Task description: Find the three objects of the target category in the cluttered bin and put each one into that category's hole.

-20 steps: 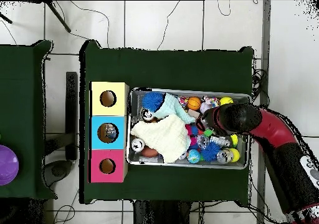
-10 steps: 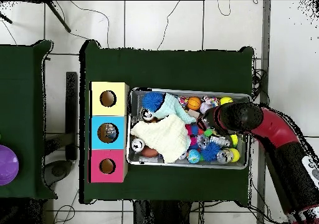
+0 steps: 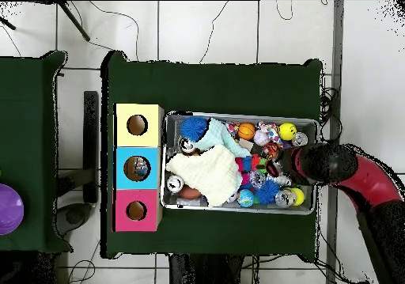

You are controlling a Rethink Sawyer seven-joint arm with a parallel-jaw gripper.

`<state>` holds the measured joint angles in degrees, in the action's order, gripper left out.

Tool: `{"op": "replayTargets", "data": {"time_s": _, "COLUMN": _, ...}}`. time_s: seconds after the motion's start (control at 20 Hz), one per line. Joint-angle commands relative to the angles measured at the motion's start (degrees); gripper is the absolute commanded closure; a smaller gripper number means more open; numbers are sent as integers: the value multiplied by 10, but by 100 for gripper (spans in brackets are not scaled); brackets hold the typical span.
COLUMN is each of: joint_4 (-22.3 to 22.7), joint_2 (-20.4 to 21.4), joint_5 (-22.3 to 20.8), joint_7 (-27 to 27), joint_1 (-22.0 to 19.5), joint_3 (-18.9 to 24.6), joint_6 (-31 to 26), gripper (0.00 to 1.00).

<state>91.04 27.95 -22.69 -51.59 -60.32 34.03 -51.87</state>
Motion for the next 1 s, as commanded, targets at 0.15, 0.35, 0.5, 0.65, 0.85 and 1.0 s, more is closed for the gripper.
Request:
{"op": "replayTargets", "data": {"time_s": 0.15, "joint_4": 134, "joint_2": 19, "joint_5": -29, "joint_7": -29, "joint_1": -58, "joint_3": 5, "joint_6": 130, "gripper": 0}}
{"op": "replayTargets", "data": {"time_s": 0.35, "joint_4": 167, "joint_2": 3, "joint_5": -59, "joint_7": -46, "joint_1": -70, "joint_3": -3, "joint_6": 210, "gripper": 0}}
{"op": "replayTargets", "data": {"time_s": 0.5, "joint_4": 187, "joint_2": -4, "joint_5": -73, "joint_7": -60, "joint_1": -72, "joint_3": -14, "joint_6": 248, "gripper": 0}}
{"op": "replayTargets", "data": {"time_s": 0.65, "joint_4": 199, "joint_2": -6, "joint_5": -80, "joint_7": -70, "joint_1": -71, "joint_3": -24, "joint_6": 278, "gripper": 0}}
{"op": "replayTargets", "data": {"time_s": 0.85, "joint_4": 216, "joint_2": -16, "joint_5": -80, "joint_7": -83, "joint_1": -69, "joint_3": -35, "joint_6": 310, "gripper": 0}}
{"op": "replayTargets", "data": {"time_s": 1.0, "joint_4": 229, "joint_2": -17, "joint_5": -71, "joint_7": -82, "joint_1": -81, "joint_3": -38, "joint_6": 312, "gripper": 0}}
